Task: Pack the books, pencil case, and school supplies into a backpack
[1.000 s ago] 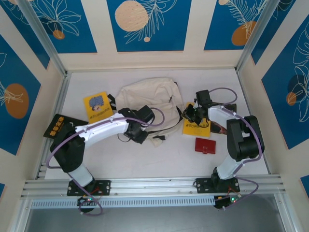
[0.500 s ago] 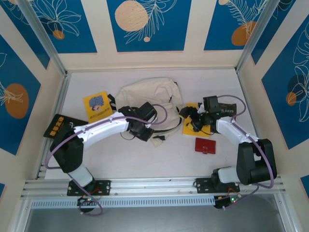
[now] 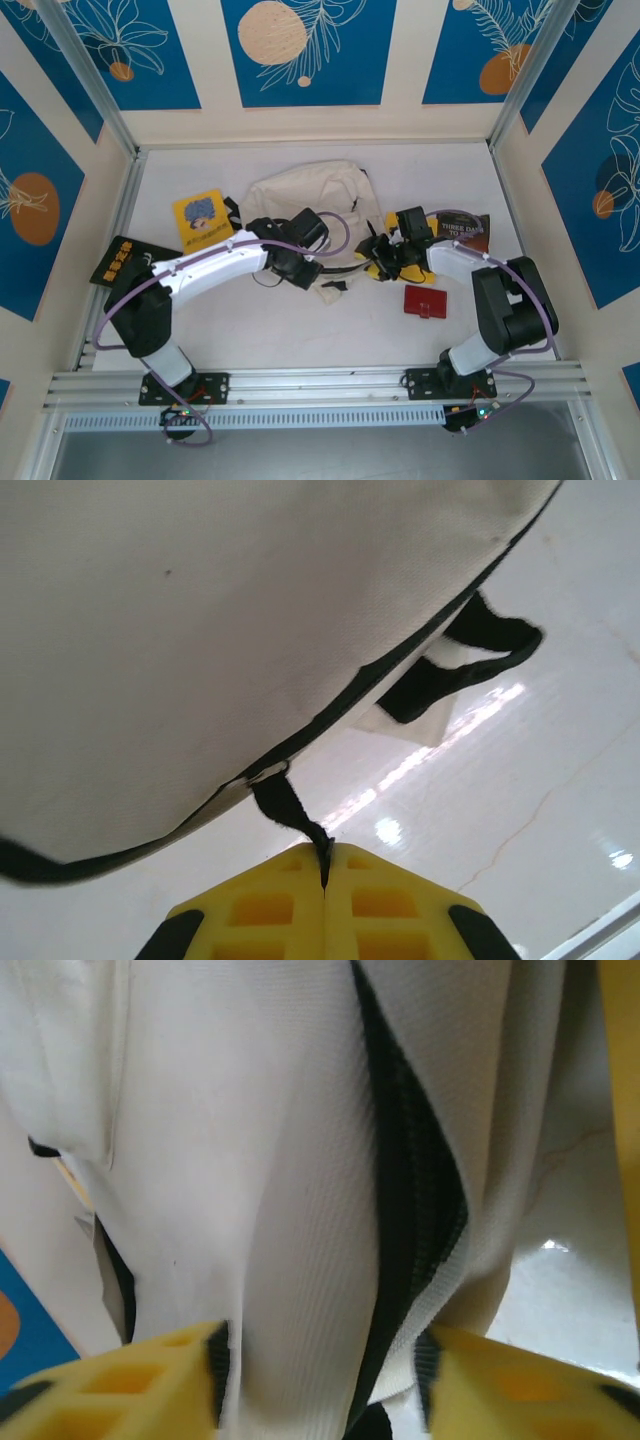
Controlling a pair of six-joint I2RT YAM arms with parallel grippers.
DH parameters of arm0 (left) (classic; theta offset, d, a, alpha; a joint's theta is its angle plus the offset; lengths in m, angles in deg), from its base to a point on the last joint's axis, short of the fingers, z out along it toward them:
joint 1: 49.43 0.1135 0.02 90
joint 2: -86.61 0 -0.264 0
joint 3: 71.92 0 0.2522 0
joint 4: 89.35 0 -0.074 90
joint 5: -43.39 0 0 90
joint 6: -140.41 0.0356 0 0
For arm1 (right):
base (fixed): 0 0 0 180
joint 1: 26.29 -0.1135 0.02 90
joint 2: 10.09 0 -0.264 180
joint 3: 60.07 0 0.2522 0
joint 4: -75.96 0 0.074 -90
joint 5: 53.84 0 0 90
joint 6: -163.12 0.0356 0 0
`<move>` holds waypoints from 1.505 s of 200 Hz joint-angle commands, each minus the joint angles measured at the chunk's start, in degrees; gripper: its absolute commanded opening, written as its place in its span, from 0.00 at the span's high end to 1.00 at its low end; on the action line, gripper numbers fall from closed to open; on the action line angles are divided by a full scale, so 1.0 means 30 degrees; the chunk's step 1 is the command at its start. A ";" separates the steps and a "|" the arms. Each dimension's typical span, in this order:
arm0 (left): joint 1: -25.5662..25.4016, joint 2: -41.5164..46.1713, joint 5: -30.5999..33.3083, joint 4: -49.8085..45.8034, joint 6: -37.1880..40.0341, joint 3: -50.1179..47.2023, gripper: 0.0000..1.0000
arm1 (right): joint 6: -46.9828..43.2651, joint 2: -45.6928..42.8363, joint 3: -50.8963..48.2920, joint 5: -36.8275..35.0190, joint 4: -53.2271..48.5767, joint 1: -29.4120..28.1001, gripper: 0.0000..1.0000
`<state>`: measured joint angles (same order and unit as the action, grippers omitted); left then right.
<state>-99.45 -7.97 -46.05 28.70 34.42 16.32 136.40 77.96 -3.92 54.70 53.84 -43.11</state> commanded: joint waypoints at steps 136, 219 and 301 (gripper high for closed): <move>0.2520 -0.2102 0.8965 -0.5495 0.4069 0.2738 1.00 | -0.2227 0.1880 0.1221 -0.5818 -0.2383 -0.0553 0.78; 0.3179 -0.5409 1.0485 -0.6828 0.4273 0.5222 1.00 | -0.2858 0.1574 0.1046 -0.7265 -0.3093 -0.0732 0.79; 0.4110 -0.3745 0.7361 -0.6966 0.4154 0.3308 1.00 | -0.3636 0.0505 0.1355 -0.7057 -0.3331 -0.0132 0.78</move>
<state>-89.61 -22.01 -23.80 11.83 46.75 27.90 127.90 81.52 -0.12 37.70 48.69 -44.88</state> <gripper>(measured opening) 0.048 0.194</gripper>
